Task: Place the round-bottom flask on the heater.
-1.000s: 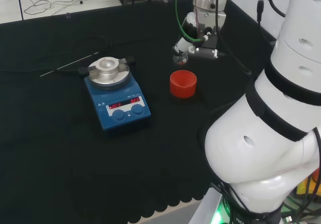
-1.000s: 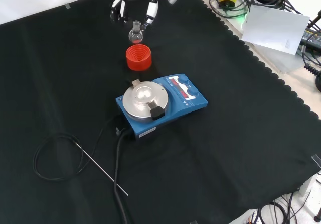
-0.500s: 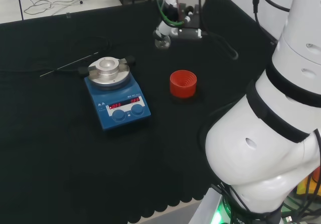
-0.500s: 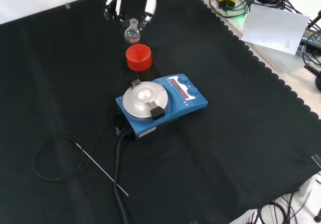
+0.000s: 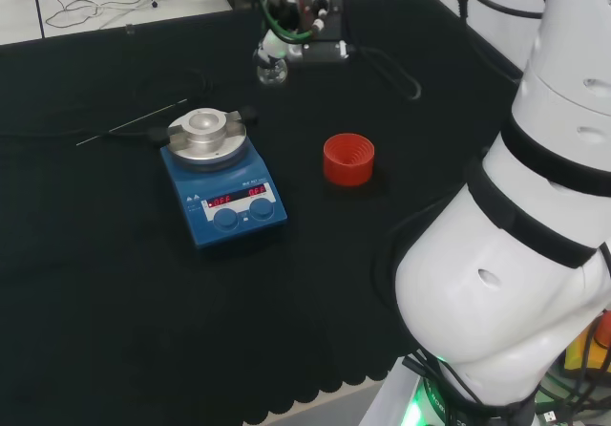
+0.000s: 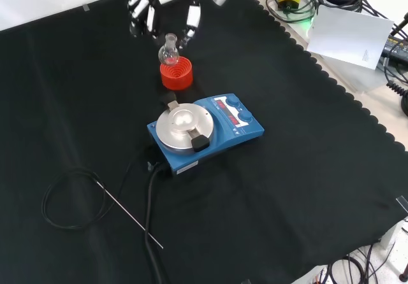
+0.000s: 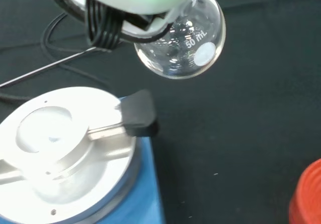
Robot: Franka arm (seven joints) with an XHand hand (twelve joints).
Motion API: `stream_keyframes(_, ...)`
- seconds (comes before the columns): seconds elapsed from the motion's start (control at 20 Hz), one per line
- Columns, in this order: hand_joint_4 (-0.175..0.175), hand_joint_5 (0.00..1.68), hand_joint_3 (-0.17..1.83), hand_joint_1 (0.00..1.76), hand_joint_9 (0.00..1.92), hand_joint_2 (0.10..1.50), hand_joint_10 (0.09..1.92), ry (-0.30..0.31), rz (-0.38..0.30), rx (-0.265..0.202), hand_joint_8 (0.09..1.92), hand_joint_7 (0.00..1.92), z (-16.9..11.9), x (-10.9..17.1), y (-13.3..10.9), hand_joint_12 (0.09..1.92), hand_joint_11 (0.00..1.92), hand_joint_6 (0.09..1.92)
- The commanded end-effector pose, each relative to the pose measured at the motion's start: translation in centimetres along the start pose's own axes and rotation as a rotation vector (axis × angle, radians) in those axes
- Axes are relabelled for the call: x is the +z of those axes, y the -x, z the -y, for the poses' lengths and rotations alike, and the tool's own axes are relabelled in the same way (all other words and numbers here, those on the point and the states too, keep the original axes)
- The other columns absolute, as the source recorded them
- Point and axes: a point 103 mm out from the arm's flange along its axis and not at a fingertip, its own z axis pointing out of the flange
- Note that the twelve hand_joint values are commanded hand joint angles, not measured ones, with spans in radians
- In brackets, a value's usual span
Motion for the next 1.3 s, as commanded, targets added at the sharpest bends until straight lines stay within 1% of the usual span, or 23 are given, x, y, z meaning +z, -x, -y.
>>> stream_keyframes(0.05,0.128,1.2,0.74,1.12,0.63,0.65,0.59,-0.062,0.036,-0.103,0.66,0.38,-2.3,2.0,-7.3,1.35,0.26,0.83)
stream_keyframes(0.25,0.128,1.2,0.74,1.12,0.63,0.65,0.59,-0.074,0.036,-0.139,0.66,0.38,-2.9,2.5,-9.3,1.35,0.26,0.83)
stream_keyframes(0.4,0.127,1.2,0.74,1.12,0.63,0.65,0.59,-0.087,0.04,-0.153,0.66,0.38,-3.4,3.2,-10.1,1.35,0.26,0.83)
stream_keyframes(0.75,0.127,1.21,0.74,1.12,0.63,0.65,0.59,-0.126,0.034,-0.146,0.66,0.38,-4.2,4.8,-9.7,1.35,0.26,0.83)
stream_keyframes(1.1,0.126,1.21,0.75,1.12,0.63,0.64,0.59,-0.145,0.03,-0.143,0.67,0.38,-4.7,5.9,-9.1,1.35,0.27,0.83)
stream_keyframes(1.3,0.125,1.21,0.75,1.12,0.63,0.64,0.59,-0.153,0.029,-0.147,0.67,0.38,-4.8,6.1,-9.2,1.35,0.27,0.83)
